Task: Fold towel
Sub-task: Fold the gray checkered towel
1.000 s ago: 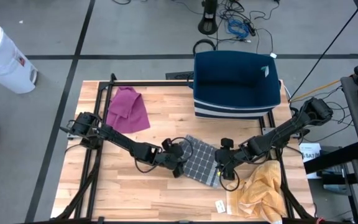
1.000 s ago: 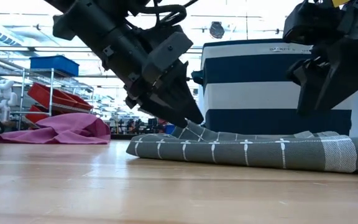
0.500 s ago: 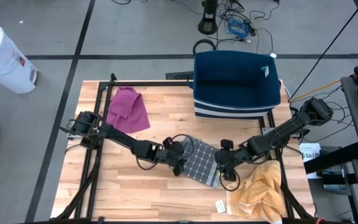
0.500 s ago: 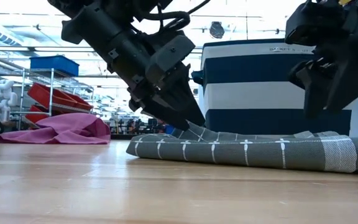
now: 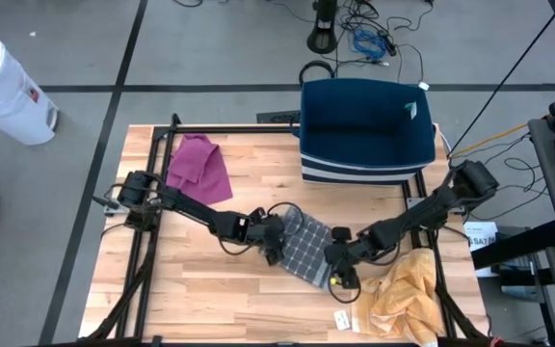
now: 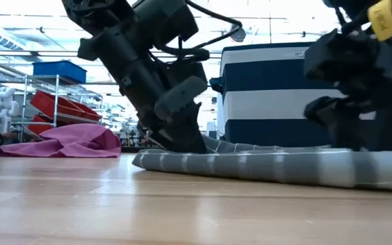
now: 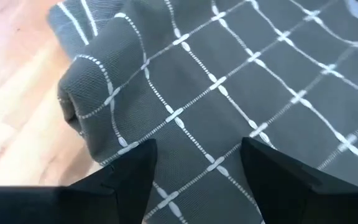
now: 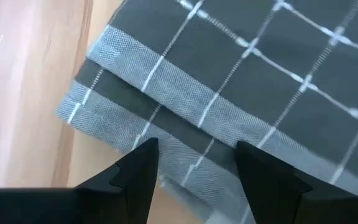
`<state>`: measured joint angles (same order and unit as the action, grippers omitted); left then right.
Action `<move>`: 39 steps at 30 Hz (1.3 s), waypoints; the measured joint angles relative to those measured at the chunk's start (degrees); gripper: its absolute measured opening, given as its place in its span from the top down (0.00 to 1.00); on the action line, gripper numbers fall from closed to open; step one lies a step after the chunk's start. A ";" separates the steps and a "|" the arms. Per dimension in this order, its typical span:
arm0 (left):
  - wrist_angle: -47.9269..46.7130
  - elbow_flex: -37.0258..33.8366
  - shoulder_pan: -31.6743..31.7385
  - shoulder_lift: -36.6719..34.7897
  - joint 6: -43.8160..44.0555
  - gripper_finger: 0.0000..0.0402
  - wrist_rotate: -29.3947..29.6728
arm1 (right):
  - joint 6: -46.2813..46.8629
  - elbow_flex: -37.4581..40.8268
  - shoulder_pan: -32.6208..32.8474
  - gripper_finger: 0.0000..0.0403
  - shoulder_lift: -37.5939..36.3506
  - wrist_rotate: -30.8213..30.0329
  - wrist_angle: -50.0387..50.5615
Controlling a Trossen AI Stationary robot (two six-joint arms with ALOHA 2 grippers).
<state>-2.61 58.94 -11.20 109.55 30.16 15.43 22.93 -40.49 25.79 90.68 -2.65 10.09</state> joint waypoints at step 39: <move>-17.15 -0.09 -0.76 -5.68 2.96 0.39 16.87 | -17.02 -11.80 -17.07 0.50 11.05 -20.30 -5.53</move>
<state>-19.76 58.85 -11.96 103.87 33.11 32.30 5.91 -52.29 8.71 101.72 -22.95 4.57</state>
